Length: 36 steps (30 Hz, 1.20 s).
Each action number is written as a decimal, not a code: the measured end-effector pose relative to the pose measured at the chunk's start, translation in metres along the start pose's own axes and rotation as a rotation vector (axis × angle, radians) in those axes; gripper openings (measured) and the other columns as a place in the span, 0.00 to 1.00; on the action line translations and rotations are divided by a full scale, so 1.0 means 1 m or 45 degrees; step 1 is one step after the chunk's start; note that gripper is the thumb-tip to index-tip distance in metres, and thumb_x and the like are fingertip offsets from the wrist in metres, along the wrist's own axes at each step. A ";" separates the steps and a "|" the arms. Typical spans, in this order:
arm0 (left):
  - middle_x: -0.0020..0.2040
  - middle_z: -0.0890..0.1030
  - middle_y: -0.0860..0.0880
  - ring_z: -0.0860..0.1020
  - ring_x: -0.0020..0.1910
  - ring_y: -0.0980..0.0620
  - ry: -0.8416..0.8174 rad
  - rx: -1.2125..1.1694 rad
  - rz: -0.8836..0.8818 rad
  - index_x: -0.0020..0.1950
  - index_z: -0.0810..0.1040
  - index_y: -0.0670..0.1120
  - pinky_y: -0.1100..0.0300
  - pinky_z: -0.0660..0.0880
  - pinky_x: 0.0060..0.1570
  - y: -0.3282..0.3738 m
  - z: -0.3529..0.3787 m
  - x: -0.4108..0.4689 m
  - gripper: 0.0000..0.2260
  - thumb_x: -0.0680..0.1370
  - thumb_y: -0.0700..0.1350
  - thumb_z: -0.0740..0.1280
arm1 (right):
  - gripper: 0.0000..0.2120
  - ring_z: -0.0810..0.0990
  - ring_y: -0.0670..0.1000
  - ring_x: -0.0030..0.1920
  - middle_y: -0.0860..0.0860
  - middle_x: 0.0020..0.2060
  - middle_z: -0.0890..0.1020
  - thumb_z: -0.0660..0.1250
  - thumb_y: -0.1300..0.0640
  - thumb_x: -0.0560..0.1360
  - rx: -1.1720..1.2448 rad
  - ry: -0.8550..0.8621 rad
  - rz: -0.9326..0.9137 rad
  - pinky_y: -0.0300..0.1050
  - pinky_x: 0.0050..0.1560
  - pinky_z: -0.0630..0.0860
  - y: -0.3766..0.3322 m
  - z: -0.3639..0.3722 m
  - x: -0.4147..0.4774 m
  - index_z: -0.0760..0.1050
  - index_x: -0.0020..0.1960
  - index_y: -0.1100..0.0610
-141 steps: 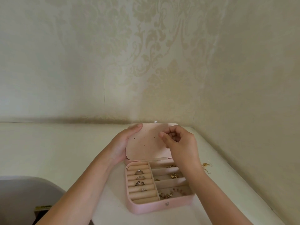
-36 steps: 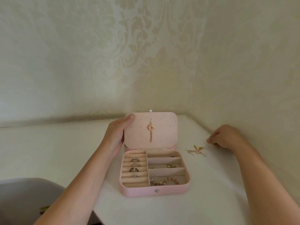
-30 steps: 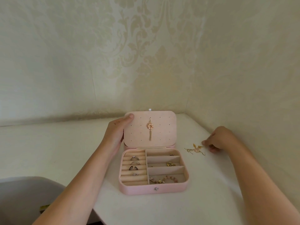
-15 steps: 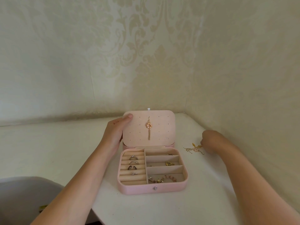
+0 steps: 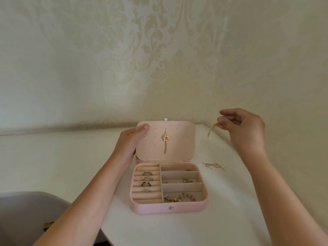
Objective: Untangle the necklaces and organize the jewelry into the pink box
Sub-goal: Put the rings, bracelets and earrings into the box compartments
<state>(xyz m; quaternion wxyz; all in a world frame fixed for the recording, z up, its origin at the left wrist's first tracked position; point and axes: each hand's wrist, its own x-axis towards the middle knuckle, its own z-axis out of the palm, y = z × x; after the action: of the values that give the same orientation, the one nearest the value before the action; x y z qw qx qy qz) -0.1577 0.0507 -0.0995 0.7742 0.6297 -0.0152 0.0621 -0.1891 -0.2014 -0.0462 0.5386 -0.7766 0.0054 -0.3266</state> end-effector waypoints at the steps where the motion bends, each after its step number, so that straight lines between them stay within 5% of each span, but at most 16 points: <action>1: 0.32 0.82 0.51 0.79 0.32 0.56 -0.009 -0.002 0.004 0.38 0.80 0.43 0.62 0.72 0.33 0.000 0.000 0.000 0.09 0.76 0.47 0.68 | 0.08 0.83 0.44 0.37 0.48 0.37 0.83 0.69 0.65 0.73 0.036 -0.011 -0.018 0.29 0.41 0.76 -0.006 0.002 -0.004 0.81 0.49 0.55; 4: 0.34 0.83 0.50 0.80 0.33 0.55 -0.051 -0.012 0.006 0.34 0.82 0.47 0.64 0.74 0.32 0.001 -0.001 -0.001 0.08 0.68 0.50 0.71 | 0.09 0.82 0.43 0.37 0.47 0.36 0.84 0.71 0.65 0.71 0.095 -0.061 -0.051 0.28 0.39 0.75 -0.021 0.011 -0.016 0.81 0.46 0.52; 10: 0.38 0.84 0.49 0.82 0.36 0.54 -0.085 -0.032 0.010 0.43 0.82 0.42 0.65 0.76 0.34 0.001 -0.001 -0.001 0.08 0.75 0.46 0.68 | 0.08 0.83 0.48 0.35 0.50 0.32 0.84 0.74 0.65 0.69 0.250 -0.215 -0.113 0.36 0.40 0.79 -0.044 0.029 -0.038 0.82 0.40 0.53; 17: 0.41 0.85 0.46 0.82 0.39 0.52 -0.137 -0.076 0.036 0.45 0.83 0.43 0.61 0.77 0.38 0.003 -0.001 -0.005 0.12 0.68 0.49 0.70 | 0.09 0.82 0.45 0.34 0.45 0.32 0.82 0.74 0.62 0.69 0.181 -0.323 -0.169 0.37 0.39 0.79 -0.047 0.055 -0.055 0.78 0.37 0.50; 24: 0.38 0.84 0.47 0.81 0.37 0.53 -0.143 -0.094 0.043 0.37 0.86 0.47 0.58 0.75 0.41 0.005 -0.001 -0.007 0.05 0.66 0.48 0.75 | 0.08 0.82 0.48 0.37 0.51 0.36 0.82 0.73 0.65 0.70 0.092 -0.391 -0.102 0.34 0.38 0.76 -0.032 0.081 -0.058 0.77 0.39 0.54; 36: 0.39 0.85 0.45 0.82 0.39 0.52 -0.234 -0.109 0.058 0.39 0.86 0.46 0.61 0.77 0.41 0.006 -0.003 -0.008 0.07 0.66 0.47 0.71 | 0.17 0.69 0.50 0.28 0.54 0.27 0.76 0.70 0.64 0.69 0.014 -0.266 -0.225 0.45 0.32 0.71 -0.027 0.098 -0.061 0.63 0.32 0.54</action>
<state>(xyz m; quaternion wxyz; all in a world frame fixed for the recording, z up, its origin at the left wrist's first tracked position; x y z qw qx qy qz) -0.1670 0.0541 -0.0948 0.7942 0.5985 -0.1030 0.0210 -0.1961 -0.0861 -0.0747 0.5096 -0.8009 -0.1209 -0.2902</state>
